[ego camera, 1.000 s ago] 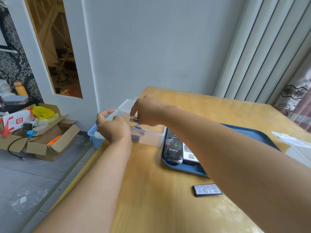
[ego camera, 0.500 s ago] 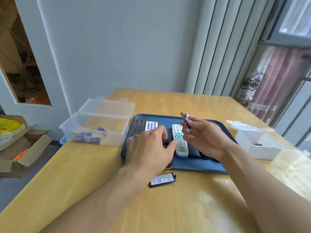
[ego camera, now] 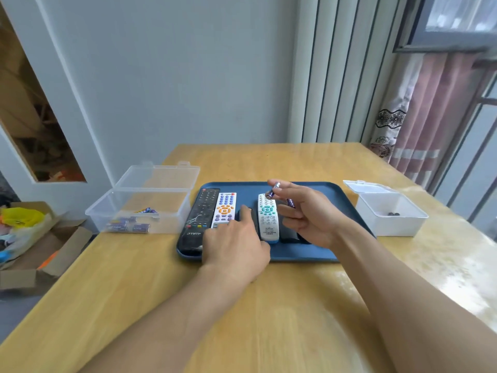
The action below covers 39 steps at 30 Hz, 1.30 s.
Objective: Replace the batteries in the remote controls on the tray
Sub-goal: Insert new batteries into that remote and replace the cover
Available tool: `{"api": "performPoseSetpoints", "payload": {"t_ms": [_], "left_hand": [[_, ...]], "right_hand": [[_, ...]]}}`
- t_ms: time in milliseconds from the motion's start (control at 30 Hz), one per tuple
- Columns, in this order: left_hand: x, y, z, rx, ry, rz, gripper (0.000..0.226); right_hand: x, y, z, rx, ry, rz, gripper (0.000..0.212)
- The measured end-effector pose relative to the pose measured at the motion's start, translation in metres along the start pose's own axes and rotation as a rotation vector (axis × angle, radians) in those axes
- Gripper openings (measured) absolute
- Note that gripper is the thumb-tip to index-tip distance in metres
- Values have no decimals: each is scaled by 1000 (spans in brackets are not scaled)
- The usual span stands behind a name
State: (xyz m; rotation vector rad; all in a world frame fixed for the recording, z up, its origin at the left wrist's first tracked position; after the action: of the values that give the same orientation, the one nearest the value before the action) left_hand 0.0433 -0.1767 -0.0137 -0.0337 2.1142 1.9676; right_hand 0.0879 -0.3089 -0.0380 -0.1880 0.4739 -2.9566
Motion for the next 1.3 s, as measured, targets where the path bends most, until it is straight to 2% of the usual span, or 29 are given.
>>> {"api": "performPoseSetpoints", "payload": {"t_ms": [167, 267, 333, 433, 500, 633, 767, 867, 933, 1067, 1167, 1300], "left_hand": [[-10, 8, 18, 193, 110, 0, 76], [-17, 26, 28, 375, 122, -113, 83], [-28, 32, 34, 635, 123, -150, 79], [-50, 22, 33, 1146, 97, -96, 44], [-55, 11, 30, 1374, 96, -71, 40], [-44, -1, 25, 1461, 4, -101, 37], [-38, -7, 11, 1521, -131, 39, 38], [-32, -13, 4, 1511, -186, 187, 35], [-29, -16, 2, 1544, -187, 292, 38], [-24, -20, -5, 1787, -114, 516, 37], [-23, -23, -4, 1802, -63, 535, 47], [-22, -26, -3, 1769, -33, 487, 46]], "right_hand": [[2, -3, 4, -17, 26, 32, 26], [1, -6, 7, -39, 54, 61, 29], [3, -6, 10, -43, 85, 57, 31], [7, -6, 24, 37, 211, -3, 26], [14, -6, 35, 105, 322, -63, 23], [29, -16, 51, 235, 496, -135, 21], [37, -32, 57, 438, 635, -126, 17], [35, -35, 54, 543, 668, -126, 17], [33, -34, 53, 618, 670, -131, 17], [33, -28, 55, 703, 670, -156, 18], [35, -34, 57, 760, 695, -133, 22], [32, -35, 56, 776, 672, -138, 31]]}}
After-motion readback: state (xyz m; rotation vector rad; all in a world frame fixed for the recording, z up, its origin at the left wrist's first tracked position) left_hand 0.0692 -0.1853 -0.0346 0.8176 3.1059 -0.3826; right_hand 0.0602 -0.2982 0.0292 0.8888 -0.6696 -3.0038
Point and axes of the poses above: each hand's wrist, its own x-axis away from the middle knuckle, its own y-axis out of the back of the hand, z = x × y, the point moved 10 cm from there along -x, towards the middle knuckle
